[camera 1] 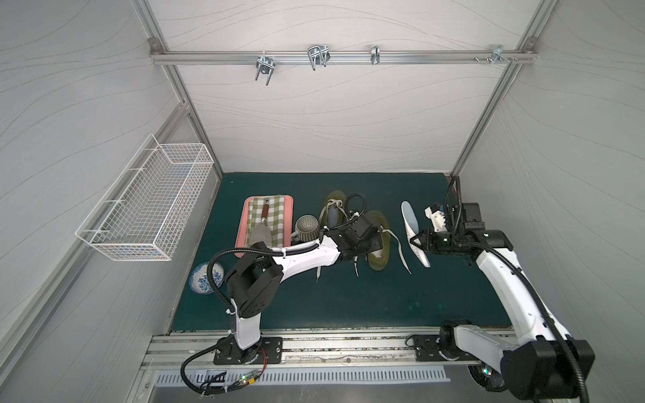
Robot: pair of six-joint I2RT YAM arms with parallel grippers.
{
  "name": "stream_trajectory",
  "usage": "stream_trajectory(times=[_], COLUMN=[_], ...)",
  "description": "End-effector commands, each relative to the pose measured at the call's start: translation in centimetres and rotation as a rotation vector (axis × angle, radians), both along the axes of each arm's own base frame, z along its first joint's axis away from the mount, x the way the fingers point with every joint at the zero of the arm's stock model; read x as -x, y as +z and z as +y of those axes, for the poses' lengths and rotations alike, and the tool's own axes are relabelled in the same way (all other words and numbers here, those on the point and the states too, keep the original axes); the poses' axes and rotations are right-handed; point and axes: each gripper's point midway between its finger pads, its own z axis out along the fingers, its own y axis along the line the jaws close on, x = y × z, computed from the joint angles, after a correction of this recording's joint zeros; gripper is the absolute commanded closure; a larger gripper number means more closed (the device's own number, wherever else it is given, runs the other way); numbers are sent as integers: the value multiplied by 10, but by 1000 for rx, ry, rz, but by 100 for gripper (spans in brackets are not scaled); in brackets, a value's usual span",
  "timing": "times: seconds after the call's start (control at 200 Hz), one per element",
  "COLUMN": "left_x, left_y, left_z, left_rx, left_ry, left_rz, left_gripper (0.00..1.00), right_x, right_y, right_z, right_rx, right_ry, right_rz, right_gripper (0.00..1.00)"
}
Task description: Insert the insole into the shoe
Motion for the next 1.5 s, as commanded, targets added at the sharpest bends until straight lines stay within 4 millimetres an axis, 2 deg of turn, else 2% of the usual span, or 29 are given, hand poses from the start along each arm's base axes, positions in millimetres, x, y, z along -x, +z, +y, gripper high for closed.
stream_trajectory(times=[0.0, 0.08, 0.265, 0.415, 0.585, 0.705, 0.825, 0.945, 1.055, 1.185, 1.335, 1.42, 1.47, 1.495], left_x=[-4, 0, 7, 5, -13, -20, -9, 3, 8, 1, -22, -31, -31, -36], left_y=[46, 53, 67, 53, 34, 36, 32, 26, 17, 4, 1, -9, -19, -13], left_z=[-10, -10, 2, 8, 26, 17, 5, 1, -4, -10, -26, -30, -29, -32], left_rx=[-19, -96, -290, -360, -611, -675, -613, -578, -575, -602, -650, -697, -720, -727], left_ry=[-179, -319, -571, -718, -802, -935, -1156, -1334, -1436, -1492, -1460, -1477, -1505, -1500], left_rz=[-117, -138, -248, -270, -336, -483, -576, -620, -654, -679, -766, -799, -780, -795], left_gripper=[44, 45, 46, 47, 51, 52, 53, 55, 55, 56, 57, 58, 58, 58], right_x=[9, 12, 22, 23, 19, 14, 9, 6, 7, 6, 4, 4, 4, 3], right_y=[0, 4, 5, 2, 4, 7, 6, 8, 9, 8, 8, 8, 9, 10], right_z=[3, 4, 4, 3, -3, -6, -8, -12, -11, -12, -21, -23, -31, -37], right_rx=[-2, 1, 42, 47, 18, -14, -26, -39, -52, -49, 1, 9, 45, 73], right_ry=[29, 37, 53, 41, 8, -8, -20, -37, -37, -40, -64, -73, -98, -117], right_rz=[-1, -12, -12, -11, -13, -5, -6, -9, -16, -18, -38, -42, -50, -61], right_gripper=[76, 76, 75, 75, 74, 74, 74, 74, 74, 74, 74, 74, 74, 75])
